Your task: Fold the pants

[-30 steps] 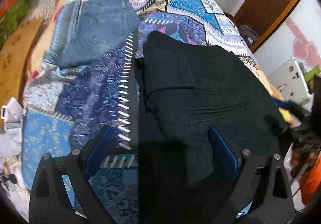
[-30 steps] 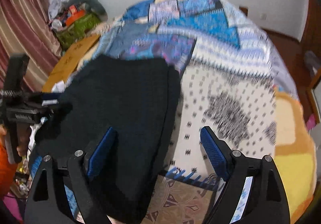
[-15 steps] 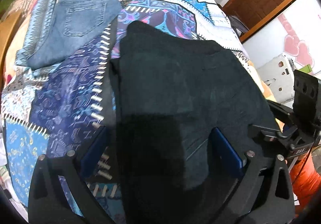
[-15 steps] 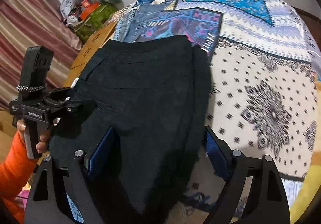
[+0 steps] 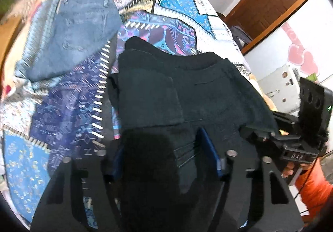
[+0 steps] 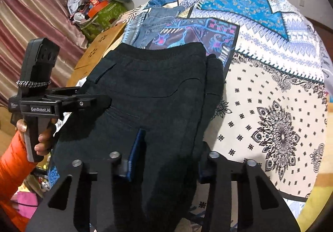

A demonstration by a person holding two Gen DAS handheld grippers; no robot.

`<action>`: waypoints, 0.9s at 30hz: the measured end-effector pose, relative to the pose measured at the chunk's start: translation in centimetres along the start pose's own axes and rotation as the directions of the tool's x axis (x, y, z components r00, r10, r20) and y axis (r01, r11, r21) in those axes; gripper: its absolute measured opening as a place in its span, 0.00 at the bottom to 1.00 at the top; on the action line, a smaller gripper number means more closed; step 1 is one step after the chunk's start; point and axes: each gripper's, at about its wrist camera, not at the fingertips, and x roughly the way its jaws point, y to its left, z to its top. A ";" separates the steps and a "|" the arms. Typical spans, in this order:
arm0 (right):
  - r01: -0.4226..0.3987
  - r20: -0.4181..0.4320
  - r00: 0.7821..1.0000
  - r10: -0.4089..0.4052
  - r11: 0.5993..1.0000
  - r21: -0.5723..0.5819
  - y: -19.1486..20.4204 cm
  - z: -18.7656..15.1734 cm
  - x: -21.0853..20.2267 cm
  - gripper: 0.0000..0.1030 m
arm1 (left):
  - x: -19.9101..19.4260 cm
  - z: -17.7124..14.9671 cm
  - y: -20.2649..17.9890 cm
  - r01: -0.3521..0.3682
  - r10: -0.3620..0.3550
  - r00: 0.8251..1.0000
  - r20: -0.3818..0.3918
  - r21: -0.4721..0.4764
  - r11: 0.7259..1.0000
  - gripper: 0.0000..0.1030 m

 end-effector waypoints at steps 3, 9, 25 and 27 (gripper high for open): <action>0.011 0.015 1.000 -0.011 1.000 -0.008 0.4 0.2 -0.5 0.25 | -0.8 -0.2 -0.3 -0.031 0.030 0.999 0.024 0.012 0.999 0.43; 0.065 0.073 0.995 -0.061 0.996 -0.056 2.4 0.8 -1.8 0.21 | -3.4 -0.2 -1.6 -0.058 0.052 0.994 0.094 0.059 0.997 0.28; 0.105 0.325 0.945 -0.038 0.976 -0.192 8.9 10.0 -3.7 0.20 | -14.9 5.3 0.7 -0.241 0.188 0.888 0.419 0.076 0.968 0.27; 0.107 0.340 0.940 -0.031 0.972 -0.207 9.5 11.6 -2.8 0.20 | -15.4 6.5 2.0 -0.251 0.202 0.879 0.433 0.058 0.966 0.27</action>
